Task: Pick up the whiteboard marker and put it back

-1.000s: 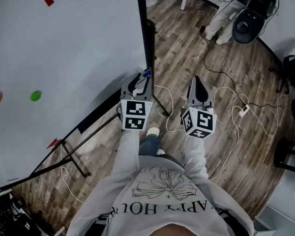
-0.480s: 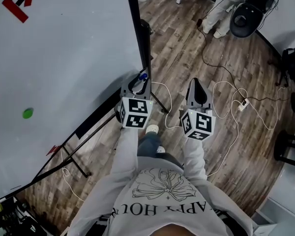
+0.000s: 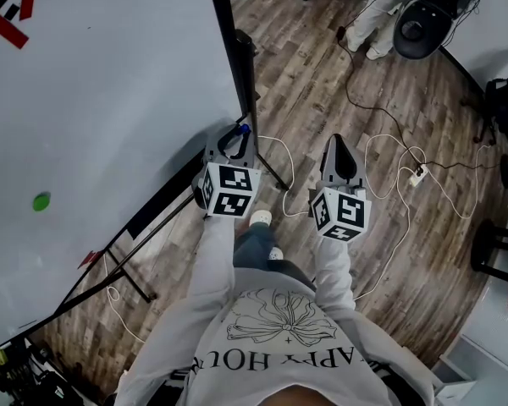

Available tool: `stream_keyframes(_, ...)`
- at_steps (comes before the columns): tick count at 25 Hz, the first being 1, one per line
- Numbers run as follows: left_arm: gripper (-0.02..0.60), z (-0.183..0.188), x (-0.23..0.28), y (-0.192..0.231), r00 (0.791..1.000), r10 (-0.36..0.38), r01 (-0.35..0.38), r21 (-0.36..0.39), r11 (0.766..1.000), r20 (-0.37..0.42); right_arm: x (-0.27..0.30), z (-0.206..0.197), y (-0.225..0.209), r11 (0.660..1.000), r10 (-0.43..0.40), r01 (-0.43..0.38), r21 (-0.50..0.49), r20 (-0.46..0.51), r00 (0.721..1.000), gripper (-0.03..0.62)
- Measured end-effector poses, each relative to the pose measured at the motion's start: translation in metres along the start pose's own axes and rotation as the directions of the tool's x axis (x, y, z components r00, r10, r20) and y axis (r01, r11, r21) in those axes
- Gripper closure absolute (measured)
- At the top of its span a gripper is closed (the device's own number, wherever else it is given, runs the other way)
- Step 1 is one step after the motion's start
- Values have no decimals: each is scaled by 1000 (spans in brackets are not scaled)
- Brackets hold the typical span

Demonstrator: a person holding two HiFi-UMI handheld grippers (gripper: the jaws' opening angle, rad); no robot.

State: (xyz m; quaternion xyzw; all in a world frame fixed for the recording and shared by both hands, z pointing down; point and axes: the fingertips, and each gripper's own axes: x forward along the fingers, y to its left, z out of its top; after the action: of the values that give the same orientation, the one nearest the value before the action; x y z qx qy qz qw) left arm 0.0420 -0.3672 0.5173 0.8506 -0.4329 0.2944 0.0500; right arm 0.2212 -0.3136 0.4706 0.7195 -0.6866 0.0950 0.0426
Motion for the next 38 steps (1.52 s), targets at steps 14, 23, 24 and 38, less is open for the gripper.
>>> stream_keyframes(14, 512, 18, -28, 15, 993, 57, -54, -27, 998, 105, -9, 13, 9, 1000, 22, -22, 1, 35, 999, 591)
stream_keyframes(23, 512, 50, -77, 23, 971, 80, -59, -102, 993, 227, -28, 36, 27, 998, 58, -58, -7, 90, 994, 591)
stream_keyframes(24, 512, 54, -83, 23, 967, 86, -62, -103, 993, 240, -31, 38, 30, 998, 63, -63, -8, 96, 993, 591)
stream_keyframes(38, 512, 92, -184, 32, 877, 182, -110, -182, 977, 445, -71, 62, 64, 988, 153, -150, -30, 166, 974, 591)
